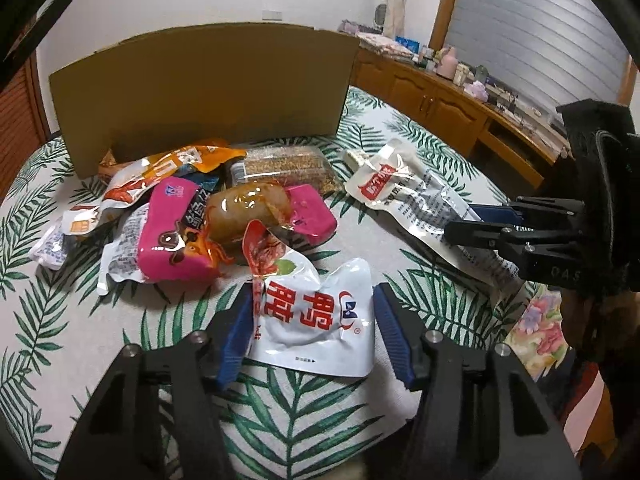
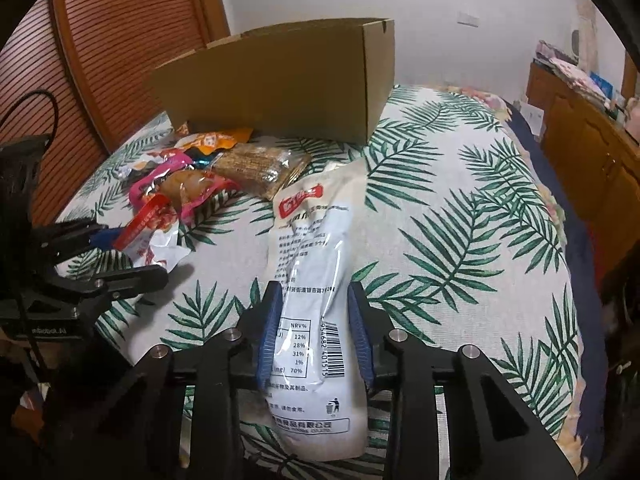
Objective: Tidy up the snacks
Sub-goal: 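Carry both pouches over the cardboard box and open both tools to drop them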
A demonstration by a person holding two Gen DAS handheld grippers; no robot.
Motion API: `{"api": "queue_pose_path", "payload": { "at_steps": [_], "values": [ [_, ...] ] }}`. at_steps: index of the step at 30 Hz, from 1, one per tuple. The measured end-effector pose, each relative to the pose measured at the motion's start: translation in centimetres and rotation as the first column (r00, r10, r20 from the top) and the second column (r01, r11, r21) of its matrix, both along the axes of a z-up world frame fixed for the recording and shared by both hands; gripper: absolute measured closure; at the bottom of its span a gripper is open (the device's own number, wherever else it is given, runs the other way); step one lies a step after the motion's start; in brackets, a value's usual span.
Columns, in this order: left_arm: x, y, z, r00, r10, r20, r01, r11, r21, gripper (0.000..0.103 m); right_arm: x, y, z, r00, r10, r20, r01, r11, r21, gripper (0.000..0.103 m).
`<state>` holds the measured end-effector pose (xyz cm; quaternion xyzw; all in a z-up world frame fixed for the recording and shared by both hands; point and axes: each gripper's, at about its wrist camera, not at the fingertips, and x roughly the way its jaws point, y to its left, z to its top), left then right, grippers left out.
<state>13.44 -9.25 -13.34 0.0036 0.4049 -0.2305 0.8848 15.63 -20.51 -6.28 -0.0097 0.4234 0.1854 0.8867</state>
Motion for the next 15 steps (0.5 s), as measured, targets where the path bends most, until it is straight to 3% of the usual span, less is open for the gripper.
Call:
{"api": "queue_pose_path", "payload": {
  "at_steps": [15],
  "values": [
    [-0.6,1.1,2.6,0.998,0.024,0.066,-0.018,0.997,-0.078,0.045,-0.4,0.0,0.8,0.999,0.001,0.036,-0.001,1.0,0.0,0.076]
  ]
}}
